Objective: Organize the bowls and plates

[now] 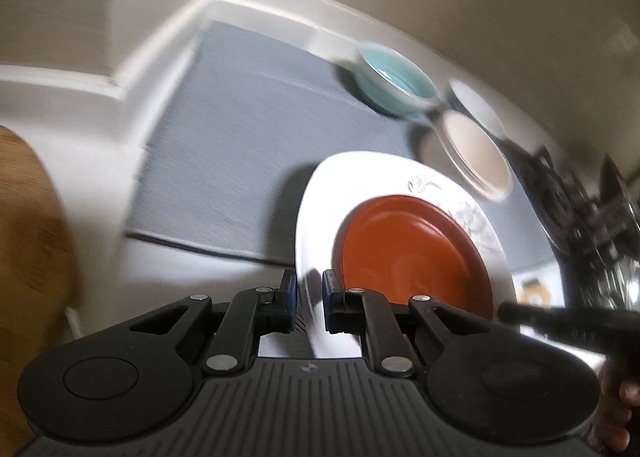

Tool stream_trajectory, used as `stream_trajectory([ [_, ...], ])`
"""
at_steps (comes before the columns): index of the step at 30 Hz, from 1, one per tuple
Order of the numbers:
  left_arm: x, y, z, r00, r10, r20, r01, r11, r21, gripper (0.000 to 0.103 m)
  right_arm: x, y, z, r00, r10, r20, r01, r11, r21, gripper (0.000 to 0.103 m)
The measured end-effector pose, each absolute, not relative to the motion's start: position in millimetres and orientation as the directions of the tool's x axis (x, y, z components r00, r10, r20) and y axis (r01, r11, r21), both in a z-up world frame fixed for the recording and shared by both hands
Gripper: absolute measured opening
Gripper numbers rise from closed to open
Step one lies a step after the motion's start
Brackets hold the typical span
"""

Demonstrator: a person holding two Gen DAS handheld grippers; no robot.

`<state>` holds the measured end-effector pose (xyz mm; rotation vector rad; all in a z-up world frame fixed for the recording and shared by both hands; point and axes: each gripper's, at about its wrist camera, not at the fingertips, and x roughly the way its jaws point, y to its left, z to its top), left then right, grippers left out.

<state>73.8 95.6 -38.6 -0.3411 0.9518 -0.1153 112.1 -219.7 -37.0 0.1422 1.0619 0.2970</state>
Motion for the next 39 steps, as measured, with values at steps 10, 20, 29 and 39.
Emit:
stream_trajectory([
  [10,97.1,162.2,-38.9,0.651,-0.110,-0.751,-0.241,0.908,-0.342,0.013,144.0,-146.4,-32.7,0.417,0.365,-0.832,-0.281,0.923,0.264,0.015],
  [20,102.9,191.5,-34.7,0.668,-0.051,-0.742,-0.307,0.890,-0.337,0.013,155.7,-120.7,-31.2,0.403,0.404,-0.821,-0.323,0.902,0.286,0.015],
  [29,100.2,191.5,-33.6,0.671,-0.032,-0.740,-0.313,0.893,-0.322,0.013,163.4,-127.1,-32.3,0.406,0.419,-0.812,-0.322,0.897,0.302,0.016],
  [39,72.7,168.8,-9.1,0.702,0.051,-0.710,-0.338,0.902,-0.270,0.022,145.3,-166.9,-16.5,0.472,0.433,-0.768,-0.310,0.897,0.316,0.019],
])
